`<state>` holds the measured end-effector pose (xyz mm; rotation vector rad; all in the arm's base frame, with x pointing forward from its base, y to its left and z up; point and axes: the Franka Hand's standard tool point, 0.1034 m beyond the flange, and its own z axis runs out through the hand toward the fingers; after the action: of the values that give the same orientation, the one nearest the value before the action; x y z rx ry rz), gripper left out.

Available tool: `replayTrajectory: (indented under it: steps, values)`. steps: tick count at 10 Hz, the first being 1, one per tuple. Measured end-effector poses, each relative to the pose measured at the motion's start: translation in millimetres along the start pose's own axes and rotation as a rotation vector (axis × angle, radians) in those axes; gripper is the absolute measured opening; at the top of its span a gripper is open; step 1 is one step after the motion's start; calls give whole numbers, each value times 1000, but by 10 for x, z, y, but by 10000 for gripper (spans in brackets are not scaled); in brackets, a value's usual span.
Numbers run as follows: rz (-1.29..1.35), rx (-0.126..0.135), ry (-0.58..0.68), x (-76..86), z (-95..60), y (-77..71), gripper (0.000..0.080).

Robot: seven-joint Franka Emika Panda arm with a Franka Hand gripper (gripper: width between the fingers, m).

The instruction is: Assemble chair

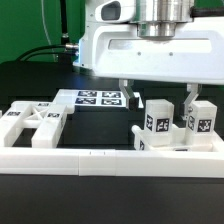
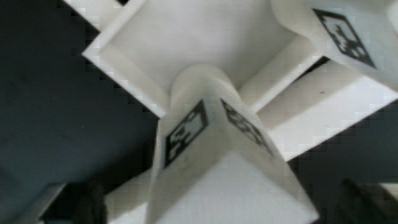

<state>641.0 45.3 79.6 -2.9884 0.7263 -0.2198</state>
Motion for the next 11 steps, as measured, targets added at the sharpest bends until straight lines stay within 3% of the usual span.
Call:
replayTrajectory:
  steps: [8,10,11]
  values:
    - [-629,-22,2,43,0,70,649]
    - [-623,-22,3,46,3,77,362]
    - [-623,-22,4,48,2,77,291]
